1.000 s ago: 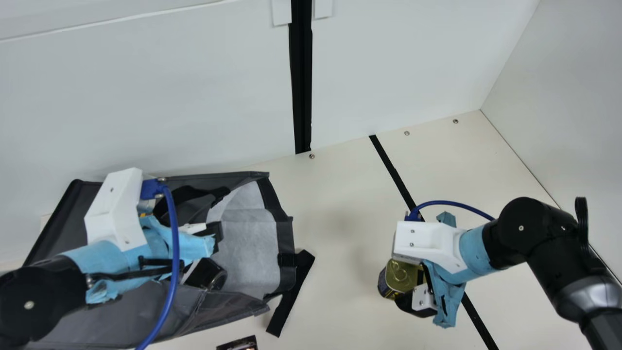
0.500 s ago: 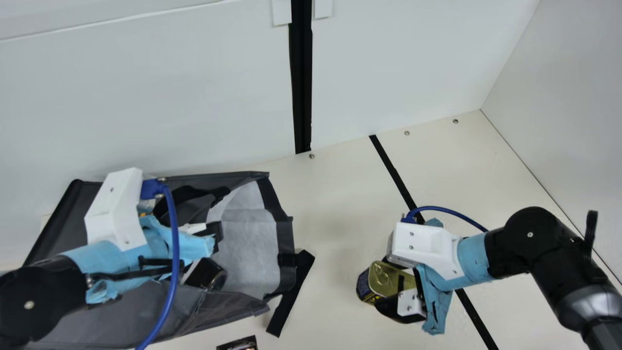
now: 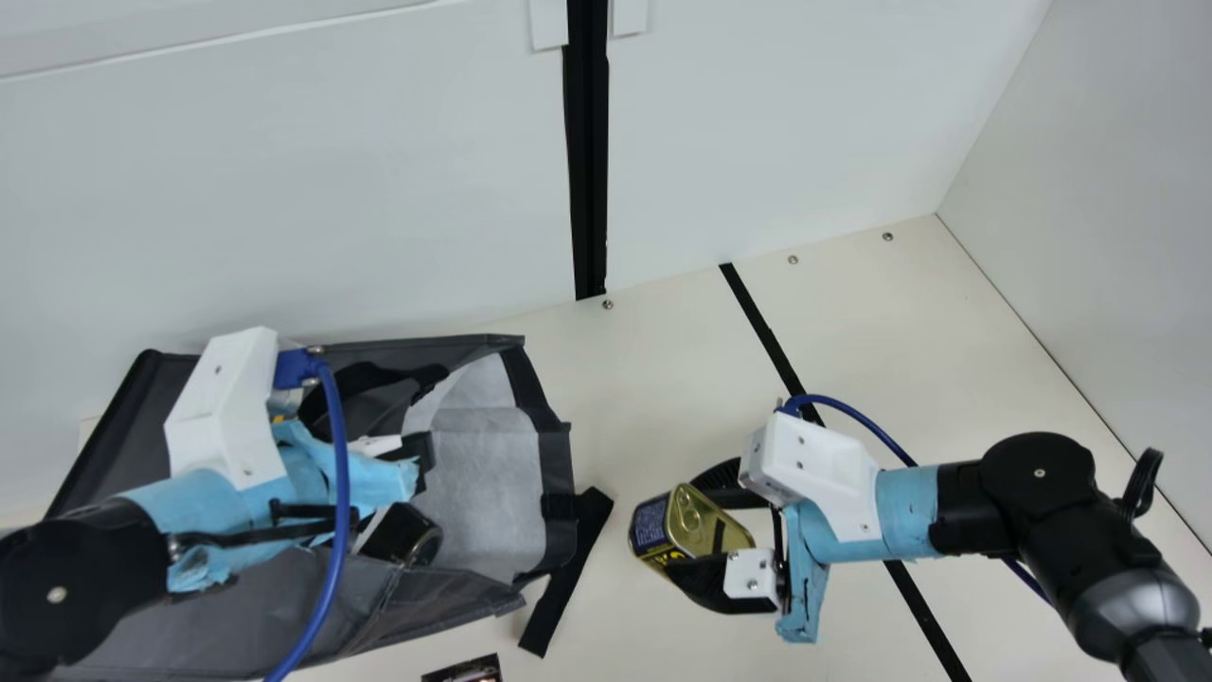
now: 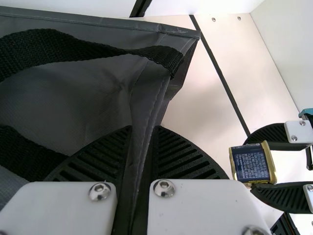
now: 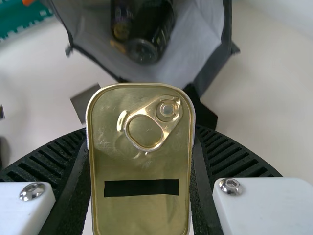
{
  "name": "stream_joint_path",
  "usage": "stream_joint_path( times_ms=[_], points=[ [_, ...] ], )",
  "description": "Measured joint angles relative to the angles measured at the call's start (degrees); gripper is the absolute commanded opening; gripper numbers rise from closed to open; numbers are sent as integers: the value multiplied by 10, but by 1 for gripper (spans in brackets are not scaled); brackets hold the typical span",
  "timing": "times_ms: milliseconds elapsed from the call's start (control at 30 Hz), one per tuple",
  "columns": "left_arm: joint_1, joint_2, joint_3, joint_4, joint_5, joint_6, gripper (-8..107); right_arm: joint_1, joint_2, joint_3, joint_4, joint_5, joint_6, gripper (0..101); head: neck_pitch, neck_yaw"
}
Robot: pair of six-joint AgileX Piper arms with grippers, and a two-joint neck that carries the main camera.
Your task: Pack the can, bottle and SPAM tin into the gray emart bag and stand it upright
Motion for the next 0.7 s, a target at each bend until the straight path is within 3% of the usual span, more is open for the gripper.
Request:
stream_joint_path(
  times_ms=[200,533,700],
  points=[
    [0,0,0,0,0,0,-8,14,-3,9,56,1,-2,0,0,0],
    [0,0,0,0,0,0,-8,30,-1,18,93,2,-9,0,0,0],
    [0,0,0,0,0,0,-8,56,9,19,116,-15,-13,0,0,-1]
  ],
)
